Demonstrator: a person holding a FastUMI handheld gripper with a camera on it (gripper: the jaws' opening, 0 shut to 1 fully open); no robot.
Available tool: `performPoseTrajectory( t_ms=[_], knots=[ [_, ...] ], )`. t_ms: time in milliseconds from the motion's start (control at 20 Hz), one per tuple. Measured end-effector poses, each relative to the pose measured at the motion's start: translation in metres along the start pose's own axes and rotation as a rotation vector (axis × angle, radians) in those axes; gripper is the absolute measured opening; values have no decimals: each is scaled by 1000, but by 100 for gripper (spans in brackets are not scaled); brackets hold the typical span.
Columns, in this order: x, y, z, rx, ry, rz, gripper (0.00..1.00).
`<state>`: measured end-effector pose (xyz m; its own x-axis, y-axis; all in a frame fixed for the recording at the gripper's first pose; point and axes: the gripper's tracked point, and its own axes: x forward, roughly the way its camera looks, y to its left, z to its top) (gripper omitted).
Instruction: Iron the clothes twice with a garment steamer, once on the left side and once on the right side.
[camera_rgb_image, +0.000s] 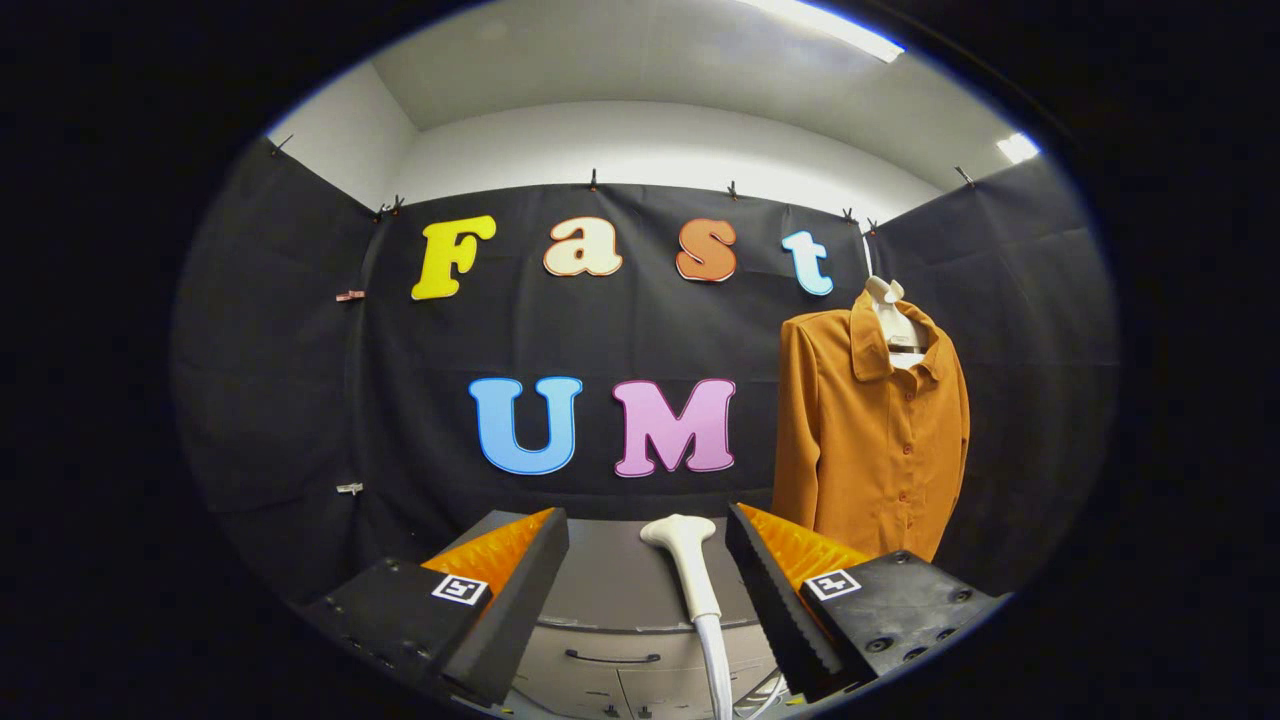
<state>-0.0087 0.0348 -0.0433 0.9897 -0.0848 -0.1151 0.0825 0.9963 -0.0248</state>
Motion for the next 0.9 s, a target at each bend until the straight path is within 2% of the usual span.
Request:
performPoseTrajectory(
  t_ms=[250,550,900],
  knots=[
    [32,-7,-24,6,66,11,99],
    [97,-28,-65,30,189,35,99],
    [161,-41,-129,52,366,63,99]
  ],
)
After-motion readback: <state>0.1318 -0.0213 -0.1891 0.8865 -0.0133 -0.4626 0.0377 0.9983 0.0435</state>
